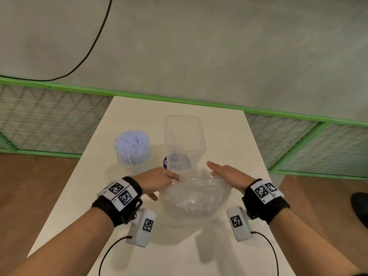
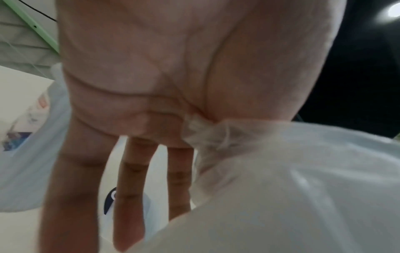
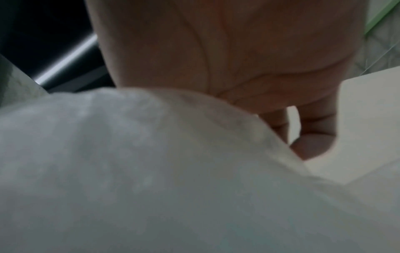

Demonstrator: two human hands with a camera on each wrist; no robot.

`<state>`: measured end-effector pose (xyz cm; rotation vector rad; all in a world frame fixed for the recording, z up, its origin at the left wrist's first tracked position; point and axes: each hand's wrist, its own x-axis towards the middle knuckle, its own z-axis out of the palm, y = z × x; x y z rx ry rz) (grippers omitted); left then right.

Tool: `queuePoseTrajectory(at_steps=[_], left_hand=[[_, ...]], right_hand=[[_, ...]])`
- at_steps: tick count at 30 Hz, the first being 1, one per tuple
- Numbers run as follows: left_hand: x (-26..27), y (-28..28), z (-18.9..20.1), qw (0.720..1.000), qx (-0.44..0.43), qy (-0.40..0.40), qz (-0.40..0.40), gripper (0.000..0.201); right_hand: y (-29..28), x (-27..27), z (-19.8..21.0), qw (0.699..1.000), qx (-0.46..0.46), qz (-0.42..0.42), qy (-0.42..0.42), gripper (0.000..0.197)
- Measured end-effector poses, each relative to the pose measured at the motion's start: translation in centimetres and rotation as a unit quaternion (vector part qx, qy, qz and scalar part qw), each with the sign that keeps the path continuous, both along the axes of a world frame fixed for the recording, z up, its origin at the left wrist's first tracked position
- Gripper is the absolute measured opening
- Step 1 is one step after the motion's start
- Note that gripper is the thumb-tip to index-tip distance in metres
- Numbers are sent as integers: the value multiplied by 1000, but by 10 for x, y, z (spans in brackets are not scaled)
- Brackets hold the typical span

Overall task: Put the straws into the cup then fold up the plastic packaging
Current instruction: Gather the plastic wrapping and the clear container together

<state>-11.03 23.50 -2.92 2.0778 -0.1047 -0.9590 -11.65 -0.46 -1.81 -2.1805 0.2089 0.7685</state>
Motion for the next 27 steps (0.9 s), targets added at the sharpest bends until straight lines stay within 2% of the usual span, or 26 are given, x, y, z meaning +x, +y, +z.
queuePoseTrajectory(at_steps=[1,3,4,5,7,9,11,13,14,16,17,19,21,24,26,27], left_hand=[[-1,1,3,1000,-2,27,8,33],[-2,4,6,997,-36,66,25,34],[-2,7,4,995,-62,67,28,36],[-2,9,2,994,-89,59,28,38],[-2,14,-3,991,-131,27,23,37],[-3,17,-6,987,-158,2,32,32],[-6,20,-7,980,-190,-2,55,27],[-11,27,-14,959,-264,47,88,11],[-14,32,-17,945,-303,75,96,13],[-19,41,-25,934,-336,92,82,32],[-23,43,-30,940,-328,75,61,37],[-29,44,-36,965,-262,-19,0,36],[-33,40,-42,973,-205,-101,-35,38],[-32,36,-44,964,-211,-162,0,34],[-29,37,-45,958,-226,-176,23,42],[-27,36,-46,957,-227,-178,29,37]], right_hand=[[-2,-1,0,999,12,-2,-39,49],[-8,-4,3,985,103,-25,-135,30],[-13,-8,6,975,141,-18,-169,35],[-21,-13,8,970,157,14,-184,48],[-37,-22,4,970,121,106,-180,72],[-47,-26,-4,968,59,154,-189,77],[-53,-26,-13,966,62,130,-214,66],[-54,-27,-19,964,125,66,-225,54],[-55,-28,-21,962,154,31,-222,49],[-56,-28,-22,959,182,-16,-217,41],[-56,-28,-23,958,186,-26,-218,38],[-55,-27,-27,955,190,-38,-222,30],[-52,-28,-30,953,191,-40,-230,23],[-49,-28,-34,949,178,-26,-258,18],[-51,-28,-34,945,159,-1,-286,20],[-52,-28,-35,943,157,14,-292,21]])
